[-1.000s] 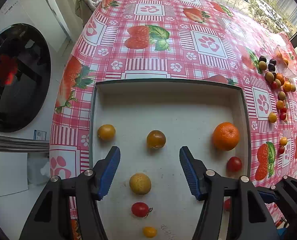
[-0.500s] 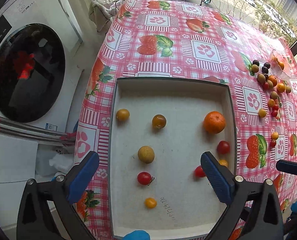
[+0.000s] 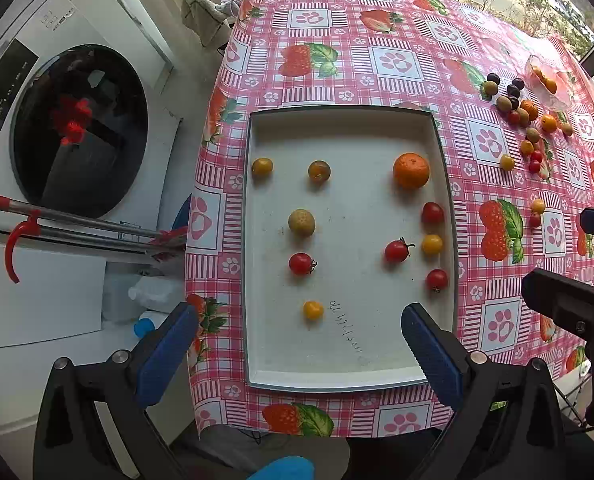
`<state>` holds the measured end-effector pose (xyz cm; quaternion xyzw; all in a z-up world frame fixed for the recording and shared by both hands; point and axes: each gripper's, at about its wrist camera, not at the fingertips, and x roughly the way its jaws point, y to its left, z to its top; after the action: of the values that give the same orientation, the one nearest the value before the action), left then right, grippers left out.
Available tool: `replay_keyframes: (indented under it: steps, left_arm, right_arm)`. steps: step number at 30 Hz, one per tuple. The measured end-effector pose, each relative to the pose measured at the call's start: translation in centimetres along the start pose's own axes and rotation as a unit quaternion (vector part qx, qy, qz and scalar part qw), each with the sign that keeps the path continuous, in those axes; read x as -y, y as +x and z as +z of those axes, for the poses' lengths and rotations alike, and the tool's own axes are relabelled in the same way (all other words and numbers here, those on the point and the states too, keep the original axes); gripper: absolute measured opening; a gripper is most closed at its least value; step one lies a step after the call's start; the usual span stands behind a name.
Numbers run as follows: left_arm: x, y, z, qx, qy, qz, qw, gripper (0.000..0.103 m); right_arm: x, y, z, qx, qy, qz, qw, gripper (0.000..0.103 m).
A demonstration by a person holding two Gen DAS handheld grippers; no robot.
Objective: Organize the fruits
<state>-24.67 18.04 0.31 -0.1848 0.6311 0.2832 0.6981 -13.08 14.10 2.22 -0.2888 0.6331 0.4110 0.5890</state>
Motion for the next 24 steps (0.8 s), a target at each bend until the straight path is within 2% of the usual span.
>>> replay_keyframes:
  steps: [10, 24]
  left_arm:
    - [0.8, -1.8, -1.7, 0.002, 0.009, 0.008, 0.9999, 0.102]
    - [1.1, -2.4, -2.1, 0.012, 0.018, 0.015, 0.9997, 0.102]
  right_arm:
    - [-1.4, -1.1, -0.2, 0.012, -0.024, -0.012, 1.0, 0.103]
    - [-1.6, -1.5, -0.2, 0.015, -0.026, -0.02, 0.999, 0.103]
